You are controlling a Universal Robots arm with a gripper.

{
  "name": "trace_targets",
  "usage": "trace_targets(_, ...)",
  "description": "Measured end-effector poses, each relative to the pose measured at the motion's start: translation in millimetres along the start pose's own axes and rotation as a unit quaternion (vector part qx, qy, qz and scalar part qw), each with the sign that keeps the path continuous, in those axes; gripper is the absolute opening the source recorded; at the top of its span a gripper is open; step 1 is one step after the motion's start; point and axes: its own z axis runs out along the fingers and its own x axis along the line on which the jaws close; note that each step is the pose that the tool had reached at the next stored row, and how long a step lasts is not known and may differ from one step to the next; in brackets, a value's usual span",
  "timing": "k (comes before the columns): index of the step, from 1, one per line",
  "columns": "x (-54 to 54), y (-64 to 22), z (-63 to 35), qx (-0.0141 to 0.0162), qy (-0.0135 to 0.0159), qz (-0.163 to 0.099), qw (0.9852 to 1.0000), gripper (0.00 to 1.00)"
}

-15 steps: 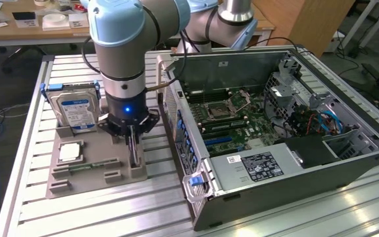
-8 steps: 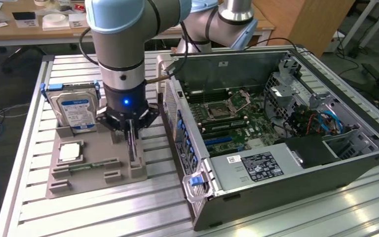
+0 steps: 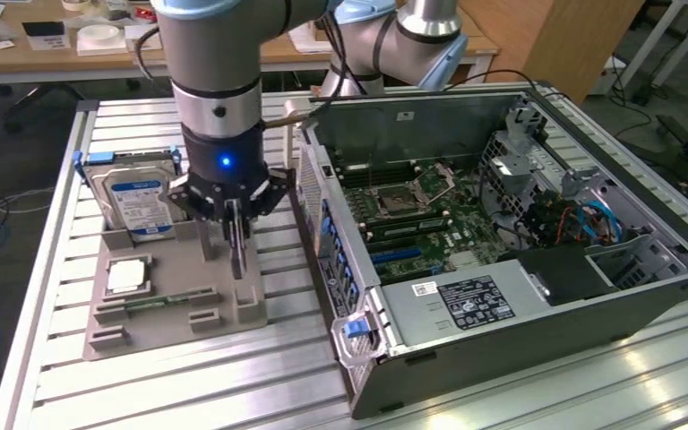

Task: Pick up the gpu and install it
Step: 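Pick up the gpu and move the gpu toward the slot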

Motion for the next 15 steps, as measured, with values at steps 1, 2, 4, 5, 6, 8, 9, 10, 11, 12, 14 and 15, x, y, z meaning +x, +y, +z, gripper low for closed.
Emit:
trace_targets(1,0.0,0.2,-4.1,0.0,0.0,0.0,1.0,0.28)
trace_targets(2,0.0,0.4,-8.1,0.0,0.0,0.0,1.0,0.28)
trace_targets(4,0.1,0.7,-16.2,0.0,0.0,0.0,1.0,0.28)
trace_targets(5,0.1,0.9,-20.6,0.0,0.0,0.0,1.0,0.28)
trace_targets(6,0.1,1.1,-24.6,0.0,0.0,0.0,1.0,0.28)
trace_targets(8,0.2,1.5,-32.2,0.0,0.0,0.0,1.0,0.28)
trace_targets(9,0.2,1.6,-36.0,0.0,0.0,0.0,1.0,0.28)
trace_targets(10,0.2,1.8,-39.7,0.0,0.0,0.0,1.0,0.28)
trace_targets(11,0.2,1.9,-43.2,0.0,0.0,0.0,1.0,0.28)
trace_targets(12,0.2,2.1,-47.0,0.0,0.0,0.0,1.0,0.28)
trace_targets(14,0.3,2.5,-54.3,-0.0001,0.0,0.0,1.0,0.28)
trace_targets(15,0.3,2.6,-57.1,-0.0001,0.0001,0.0,1.0,0.28)
